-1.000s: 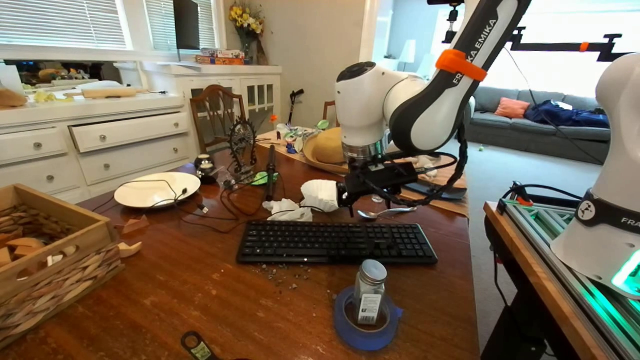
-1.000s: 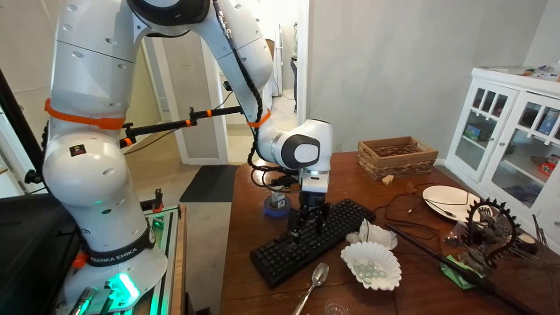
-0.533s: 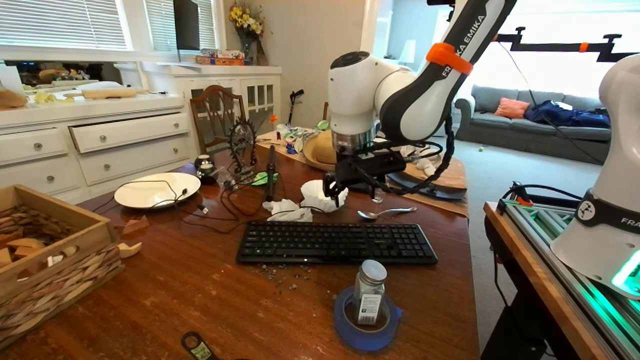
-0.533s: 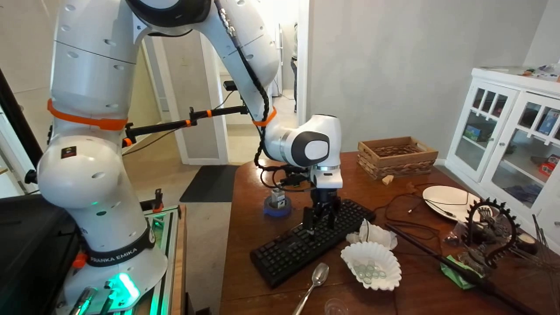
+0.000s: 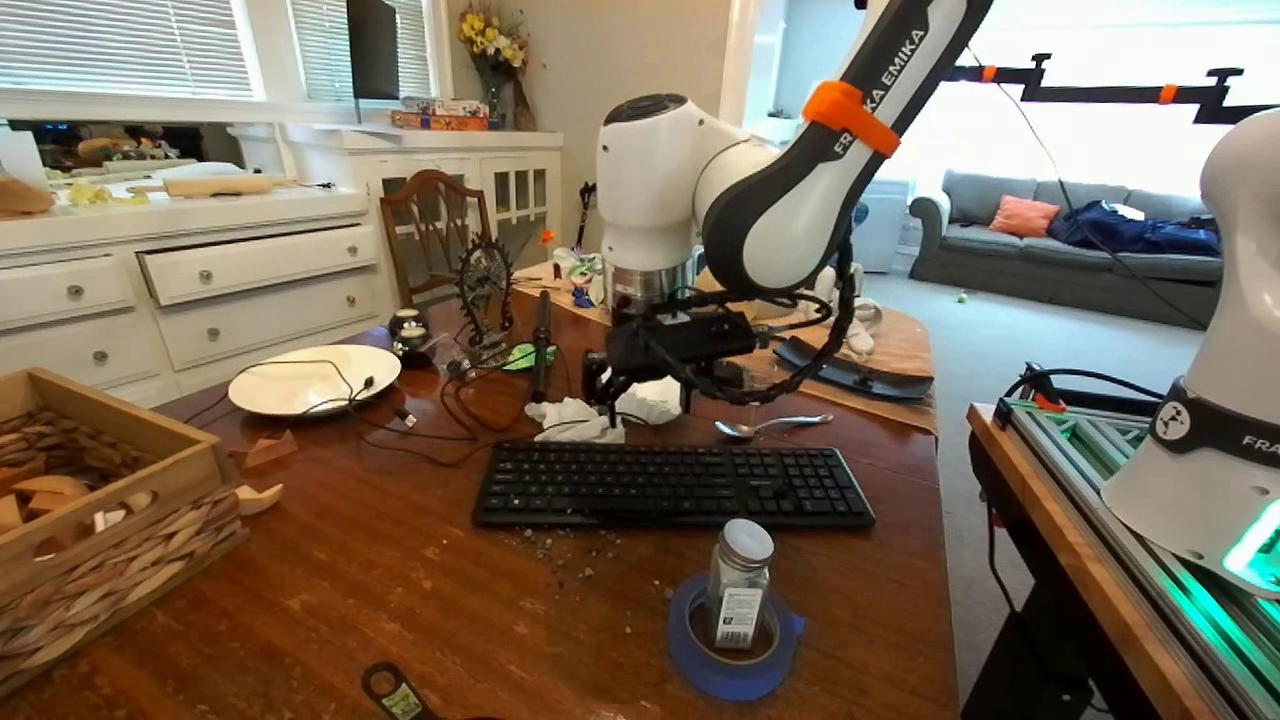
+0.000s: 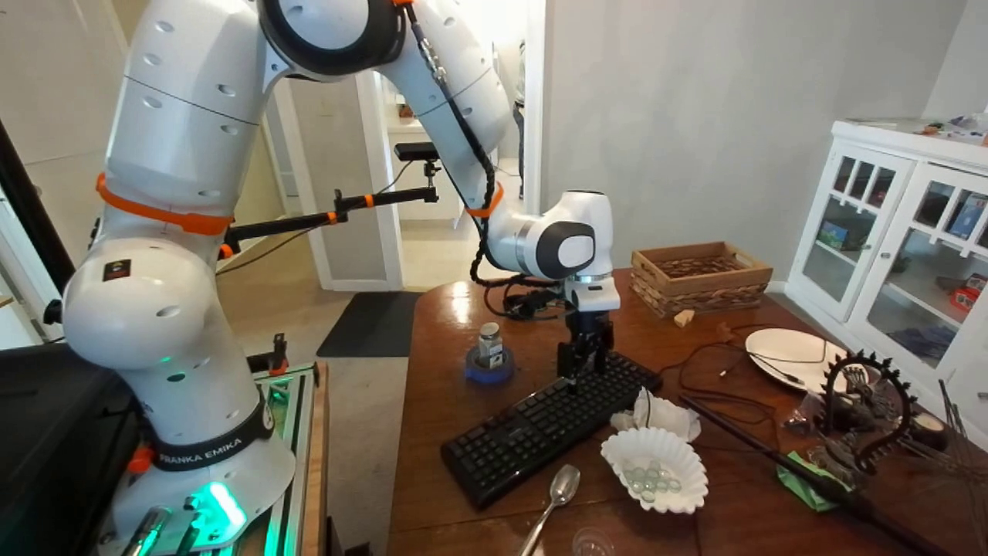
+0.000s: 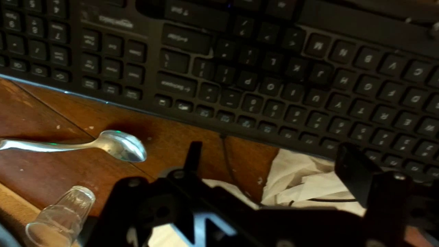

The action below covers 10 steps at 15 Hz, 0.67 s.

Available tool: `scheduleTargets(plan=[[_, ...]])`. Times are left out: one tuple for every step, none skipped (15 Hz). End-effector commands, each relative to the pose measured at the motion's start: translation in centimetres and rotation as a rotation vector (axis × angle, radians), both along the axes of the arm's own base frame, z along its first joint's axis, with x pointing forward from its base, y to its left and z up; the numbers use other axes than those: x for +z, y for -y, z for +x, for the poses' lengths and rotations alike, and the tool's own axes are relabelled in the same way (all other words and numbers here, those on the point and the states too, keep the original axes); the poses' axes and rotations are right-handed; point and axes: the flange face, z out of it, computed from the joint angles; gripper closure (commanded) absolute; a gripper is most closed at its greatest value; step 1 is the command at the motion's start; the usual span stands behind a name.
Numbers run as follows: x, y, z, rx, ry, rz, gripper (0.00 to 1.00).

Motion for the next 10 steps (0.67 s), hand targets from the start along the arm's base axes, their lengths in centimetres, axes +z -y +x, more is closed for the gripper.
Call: scheduleTargets(plan=[[-0.9, -2.4, 3.6, -0.036, 0.023, 0.029, 0.08], [-0.8, -2.7, 4.2, -0.043, 0.033, 0.022, 0.07], [-0.4, -2.3, 4.4, -0.052, 0.051, -0.008, 0.03], [-0.1, -2.3, 3.4, -0.020, 0.044, 0.023, 0.07], [-0.1, -2.3, 3.9, -0.026, 0.052, 0.017, 0.03], [-0.1, -2.3, 4.1, -0.031, 0.056, 0.014, 0.02], [-0.1, -2.2, 4.2, -0.033, 0.057, 0.012, 0.02], [-0.1, -2.2, 4.2, -0.035, 0.057, 0.011, 0.02], [-0.1, -2.1, 4.2, -0.036, 0.057, 0.011, 0.02], [-0.1, -2.1, 4.2, -0.036, 0.057, 0.011, 0.02]])
